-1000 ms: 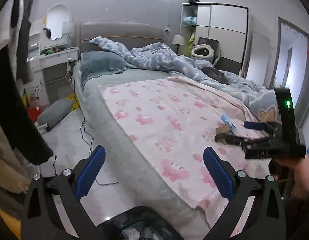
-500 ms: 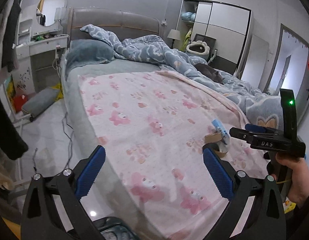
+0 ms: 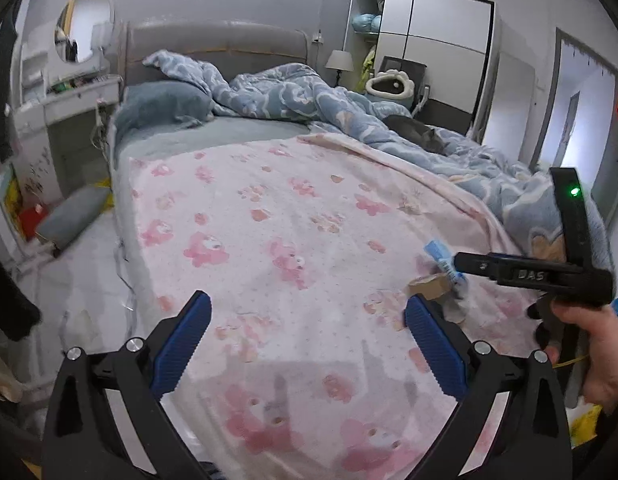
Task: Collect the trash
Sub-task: 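Grasp the blue tissue pack with the right tool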
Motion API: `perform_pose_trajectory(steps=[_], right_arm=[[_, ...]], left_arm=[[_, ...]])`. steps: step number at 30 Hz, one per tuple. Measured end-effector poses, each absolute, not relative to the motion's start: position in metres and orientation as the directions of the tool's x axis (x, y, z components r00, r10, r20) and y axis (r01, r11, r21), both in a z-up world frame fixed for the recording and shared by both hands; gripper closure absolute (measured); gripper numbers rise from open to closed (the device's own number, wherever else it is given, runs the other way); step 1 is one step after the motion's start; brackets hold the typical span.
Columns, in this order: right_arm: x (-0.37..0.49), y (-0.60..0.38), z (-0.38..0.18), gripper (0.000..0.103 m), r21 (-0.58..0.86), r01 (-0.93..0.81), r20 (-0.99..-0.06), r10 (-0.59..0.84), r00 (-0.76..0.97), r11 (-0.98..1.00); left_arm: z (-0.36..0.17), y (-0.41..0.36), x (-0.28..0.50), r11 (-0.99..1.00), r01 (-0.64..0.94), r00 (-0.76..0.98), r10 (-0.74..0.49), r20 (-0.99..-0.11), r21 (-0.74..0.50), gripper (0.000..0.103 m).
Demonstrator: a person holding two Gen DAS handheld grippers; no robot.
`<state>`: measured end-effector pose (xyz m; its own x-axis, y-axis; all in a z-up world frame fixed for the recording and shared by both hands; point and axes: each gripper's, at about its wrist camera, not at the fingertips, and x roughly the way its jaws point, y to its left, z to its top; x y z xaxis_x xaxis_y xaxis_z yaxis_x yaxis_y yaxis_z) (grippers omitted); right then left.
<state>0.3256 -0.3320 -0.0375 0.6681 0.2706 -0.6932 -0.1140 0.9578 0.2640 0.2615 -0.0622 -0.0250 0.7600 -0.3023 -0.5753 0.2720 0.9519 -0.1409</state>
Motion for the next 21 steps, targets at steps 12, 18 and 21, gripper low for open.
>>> perform_pose_trajectory(steps=[12,18,21], right_arm=[[0.363,-0.348,-0.060,0.010,0.376,-0.042,-0.715,0.319,0.623,0.926],[0.373,-0.367,-0.082,0.014,0.448,0.012,-0.734,0.360,0.576,0.894],[0.374,-0.371,-0.085,0.014,0.480,0.006,-0.721,0.391,0.571,0.877]], left_arm=[[-0.048,-0.084,0.299,0.928,0.304,0.689,-0.371,-0.623,-0.217,0.004],[-0.056,-0.102,0.309,0.902,0.351,0.648,-0.428,-0.630,-0.252,0.004],[-0.056,-0.114,0.311,0.885,0.375,0.630,-0.461,-0.624,-0.275,0.004]])
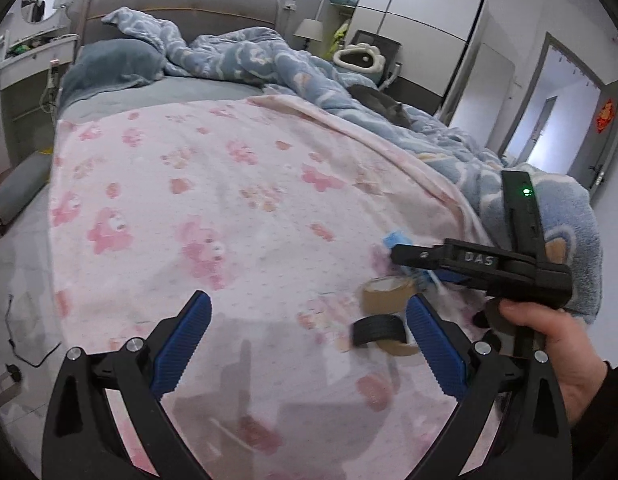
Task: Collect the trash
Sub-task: 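Grasp the blue tissue pack with the right tool, then grasp the brown tape roll with the left tool while the right holds the tissue pack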
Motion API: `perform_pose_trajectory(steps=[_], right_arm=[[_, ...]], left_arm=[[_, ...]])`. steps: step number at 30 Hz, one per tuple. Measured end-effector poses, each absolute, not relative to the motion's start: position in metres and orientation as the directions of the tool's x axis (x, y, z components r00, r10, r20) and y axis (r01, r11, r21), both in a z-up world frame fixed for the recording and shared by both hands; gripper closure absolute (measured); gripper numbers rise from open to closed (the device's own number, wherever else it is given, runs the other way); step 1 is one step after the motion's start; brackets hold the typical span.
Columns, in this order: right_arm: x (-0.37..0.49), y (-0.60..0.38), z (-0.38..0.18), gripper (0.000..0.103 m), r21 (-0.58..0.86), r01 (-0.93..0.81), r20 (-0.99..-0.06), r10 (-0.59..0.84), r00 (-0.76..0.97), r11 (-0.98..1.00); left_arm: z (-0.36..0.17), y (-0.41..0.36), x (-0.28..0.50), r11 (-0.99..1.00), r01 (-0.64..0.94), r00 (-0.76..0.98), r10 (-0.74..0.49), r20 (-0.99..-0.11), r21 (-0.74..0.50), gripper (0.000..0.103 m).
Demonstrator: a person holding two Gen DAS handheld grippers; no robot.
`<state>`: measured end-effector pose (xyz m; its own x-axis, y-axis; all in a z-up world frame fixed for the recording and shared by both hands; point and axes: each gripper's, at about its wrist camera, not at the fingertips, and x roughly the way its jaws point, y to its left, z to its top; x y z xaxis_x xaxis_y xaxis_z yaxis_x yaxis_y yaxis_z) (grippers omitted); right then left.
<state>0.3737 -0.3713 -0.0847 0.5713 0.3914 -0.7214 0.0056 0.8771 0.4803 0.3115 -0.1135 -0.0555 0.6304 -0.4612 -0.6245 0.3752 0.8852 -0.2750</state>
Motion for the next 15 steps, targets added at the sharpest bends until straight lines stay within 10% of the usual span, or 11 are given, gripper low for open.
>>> perform_pose_trajectory(steps=[15], right_arm=[[0.363,-0.389,-0.063,0.025,0.508,-0.012,-0.668,0.403,0.625,0.861]], left_arm=[[-0.067,-0.133,0.327,0.882,0.355,0.611,-0.469,-0.638,-0.309,0.004]])
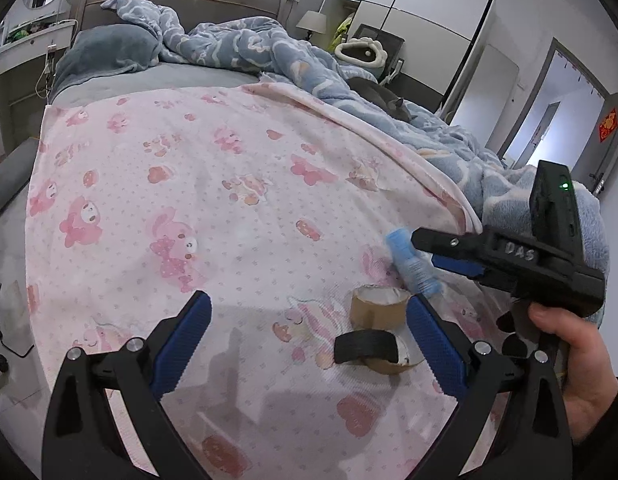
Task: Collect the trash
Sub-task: 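Grasp the brown tape roll with the left tool while the right holds the tissue pack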
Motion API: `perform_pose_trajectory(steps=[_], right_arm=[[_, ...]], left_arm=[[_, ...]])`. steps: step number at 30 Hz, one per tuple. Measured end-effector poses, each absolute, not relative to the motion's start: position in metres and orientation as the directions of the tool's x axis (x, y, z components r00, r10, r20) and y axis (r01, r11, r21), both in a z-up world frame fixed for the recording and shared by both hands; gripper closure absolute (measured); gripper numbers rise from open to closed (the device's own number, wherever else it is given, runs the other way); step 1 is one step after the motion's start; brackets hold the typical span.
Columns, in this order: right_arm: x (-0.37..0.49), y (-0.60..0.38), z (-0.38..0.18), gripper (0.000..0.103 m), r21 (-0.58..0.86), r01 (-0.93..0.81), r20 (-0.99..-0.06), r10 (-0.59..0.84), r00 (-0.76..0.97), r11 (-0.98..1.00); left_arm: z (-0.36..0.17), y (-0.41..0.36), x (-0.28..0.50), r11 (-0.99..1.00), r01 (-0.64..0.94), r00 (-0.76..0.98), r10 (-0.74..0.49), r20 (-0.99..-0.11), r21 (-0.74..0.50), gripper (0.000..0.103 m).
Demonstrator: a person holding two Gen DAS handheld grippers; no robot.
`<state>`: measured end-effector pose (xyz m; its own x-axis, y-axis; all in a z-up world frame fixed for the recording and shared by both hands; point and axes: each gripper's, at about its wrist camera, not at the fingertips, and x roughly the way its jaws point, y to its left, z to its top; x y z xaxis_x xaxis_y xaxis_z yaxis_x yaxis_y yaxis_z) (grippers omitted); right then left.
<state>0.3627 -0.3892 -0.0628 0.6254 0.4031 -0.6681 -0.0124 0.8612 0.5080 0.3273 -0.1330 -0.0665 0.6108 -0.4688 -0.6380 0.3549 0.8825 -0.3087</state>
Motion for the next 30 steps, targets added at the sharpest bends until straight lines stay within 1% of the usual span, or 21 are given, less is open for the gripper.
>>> perform_pose_trajectory(steps=[5,11,17,21,23,26,29,30], right_arm=[[0.364,-0.384,-0.068,0.026,0.530,-0.039,-0.665,0.444,0.600,0.847],[0.366,-0.380,-0.082,0.026,0.512,-0.032,-0.709,0.444,0.549,0.858],[0.364,-0.377,-0.074,0.026,0.487,-0.063,-0.693,0.429,0.579,0.871],[0.365,-0.373,-0.071,0.029,0.487,-0.102,-0.673,0.447,0.589,0.868],[0.367,-0.370,-0.074,0.030,0.479,-0.102,-0.689,0.445,0.572,0.872],[0.370,-0.367,-0.083,0.033,0.462,-0.087,-0.723,0.431,0.540,0.883],[0.370,-0.367,-0.085,0.042,0.449,-0.085,-0.731,0.420,0.538,0.890],[0.370,-0.369,-0.084,0.046,0.451,-0.083,-0.728,0.420,0.543,0.889]], left_arm=[[-0.067,-0.143,0.326,0.878,0.368,0.610,-0.476,-0.634,-0.305,0.004],[-0.070,-0.159,0.323,0.864,0.419,0.589,-0.492,-0.641,-0.277,0.004],[-0.075,-0.183,0.316,0.846,0.497,0.565,-0.484,-0.668,-0.193,0.004],[-0.081,-0.185,0.319,0.845,0.495,0.553,-0.486,-0.677,-0.202,0.004],[-0.082,-0.185,0.320,0.846,0.491,0.551,-0.488,-0.677,-0.210,0.004],[-0.083,-0.184,0.324,0.847,0.485,0.551,-0.490,-0.676,-0.218,0.004],[-0.085,-0.183,0.329,0.845,0.480,0.542,-0.498,-0.677,-0.236,0.004],[-0.085,-0.184,0.330,0.843,0.481,0.539,-0.500,-0.678,-0.239,0.004]])
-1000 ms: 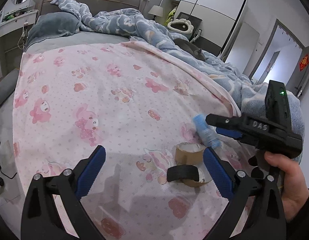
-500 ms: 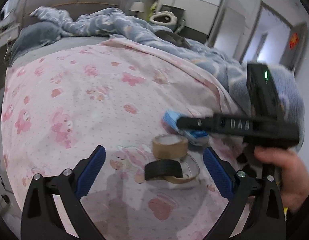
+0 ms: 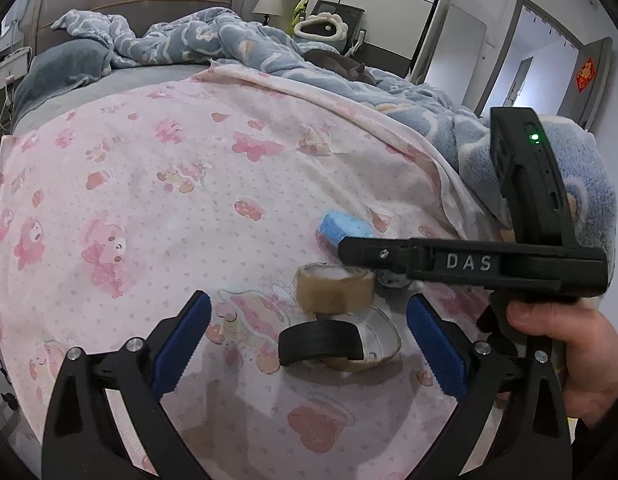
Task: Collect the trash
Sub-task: 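Grasp the brown tape roll with the left tool while the right holds the tissue pack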
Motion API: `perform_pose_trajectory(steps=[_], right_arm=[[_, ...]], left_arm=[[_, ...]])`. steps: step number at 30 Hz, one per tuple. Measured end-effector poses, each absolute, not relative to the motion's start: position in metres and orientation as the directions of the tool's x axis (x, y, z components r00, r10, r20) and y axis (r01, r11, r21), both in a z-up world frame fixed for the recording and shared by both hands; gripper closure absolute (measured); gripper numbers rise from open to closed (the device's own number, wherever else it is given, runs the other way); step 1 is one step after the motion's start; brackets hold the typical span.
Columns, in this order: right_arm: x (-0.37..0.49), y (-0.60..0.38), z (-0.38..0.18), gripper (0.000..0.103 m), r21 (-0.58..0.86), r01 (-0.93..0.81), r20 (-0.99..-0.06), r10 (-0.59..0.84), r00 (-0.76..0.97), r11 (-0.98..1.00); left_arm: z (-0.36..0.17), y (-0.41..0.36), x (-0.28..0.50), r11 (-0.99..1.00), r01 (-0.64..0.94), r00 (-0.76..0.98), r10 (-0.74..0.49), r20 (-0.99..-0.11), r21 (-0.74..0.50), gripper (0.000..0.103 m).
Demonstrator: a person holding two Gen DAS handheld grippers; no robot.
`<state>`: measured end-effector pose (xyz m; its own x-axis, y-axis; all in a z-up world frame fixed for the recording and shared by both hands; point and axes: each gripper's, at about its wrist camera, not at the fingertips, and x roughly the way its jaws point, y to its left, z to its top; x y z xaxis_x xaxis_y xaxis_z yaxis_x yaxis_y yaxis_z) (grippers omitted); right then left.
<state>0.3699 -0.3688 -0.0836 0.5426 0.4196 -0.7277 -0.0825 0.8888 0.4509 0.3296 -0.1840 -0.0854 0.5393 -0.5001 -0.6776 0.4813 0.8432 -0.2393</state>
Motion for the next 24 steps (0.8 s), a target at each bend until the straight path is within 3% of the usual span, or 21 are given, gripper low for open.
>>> perform_pose_trajectory(steps=[13,16,22,24], right_arm=[[0.358,-0.383,-0.063,0.055,0.463,-0.117,-0.676,0.436,0.595,0.878],[0.356,-0.384,-0.056,0.056,0.464,-0.132,-0.660,0.442,0.608,0.876],[0.355,-0.384,-0.058,0.056,0.466,-0.149,-0.668,0.457,0.587,0.872],[0.354,-0.384,-0.058,0.056,0.471,-0.156,-0.666,0.466,0.582,0.868]], left_arm=[[-0.093,-0.200,0.337,0.829,0.493,0.520,-0.523,-0.675,-0.262,0.006],[-0.096,-0.204,0.341,0.825,0.491,0.501,-0.529,-0.685,-0.279,0.022],[-0.104,-0.209,0.347,0.820,0.488,0.466,-0.534,-0.706,-0.299,0.032],[-0.105,-0.208,0.349,0.816,0.482,0.459,-0.545,-0.702,-0.319,0.042]])
